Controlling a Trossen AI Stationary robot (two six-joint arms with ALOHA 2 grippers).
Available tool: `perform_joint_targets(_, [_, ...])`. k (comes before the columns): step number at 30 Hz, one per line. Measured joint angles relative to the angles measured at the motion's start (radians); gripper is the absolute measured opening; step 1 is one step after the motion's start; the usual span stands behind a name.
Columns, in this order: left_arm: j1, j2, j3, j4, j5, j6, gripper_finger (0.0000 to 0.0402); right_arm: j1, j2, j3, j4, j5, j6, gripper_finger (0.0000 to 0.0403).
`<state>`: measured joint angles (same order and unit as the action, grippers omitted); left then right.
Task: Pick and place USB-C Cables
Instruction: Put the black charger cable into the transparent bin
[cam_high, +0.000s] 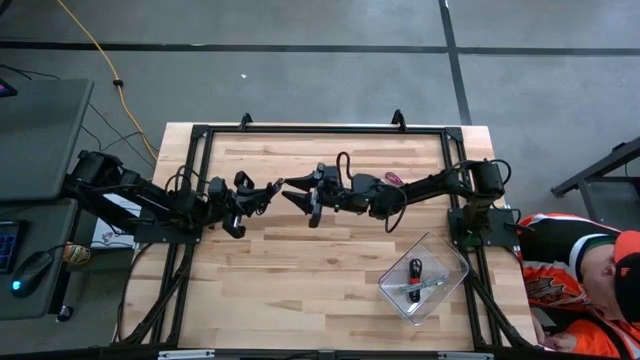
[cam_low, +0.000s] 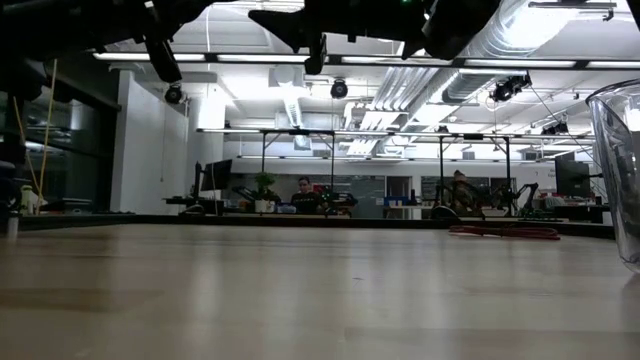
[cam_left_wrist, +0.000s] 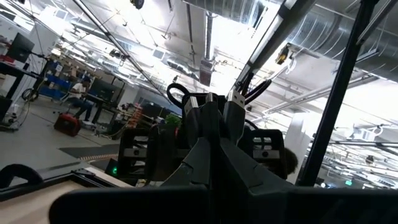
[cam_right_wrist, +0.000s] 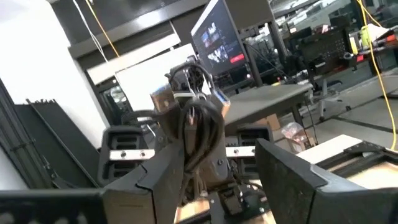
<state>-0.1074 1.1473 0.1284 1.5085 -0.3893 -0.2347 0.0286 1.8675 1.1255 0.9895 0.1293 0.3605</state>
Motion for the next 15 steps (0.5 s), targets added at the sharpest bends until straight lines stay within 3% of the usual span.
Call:
perform_joint_targets(11, [0.000,0.000,0.000,-0.002,0.000,0.002,0.0000,0.000,0.000,-0.001,-0.021,-0.010,-0.025,0.0193])
perform_joint_targets(15, [0.000,0.000,0.000,-0.003,0.000,0.002,0.0000,0.000,0.000,-0.001,-0.020,-0.010,-0.022,0.0220])
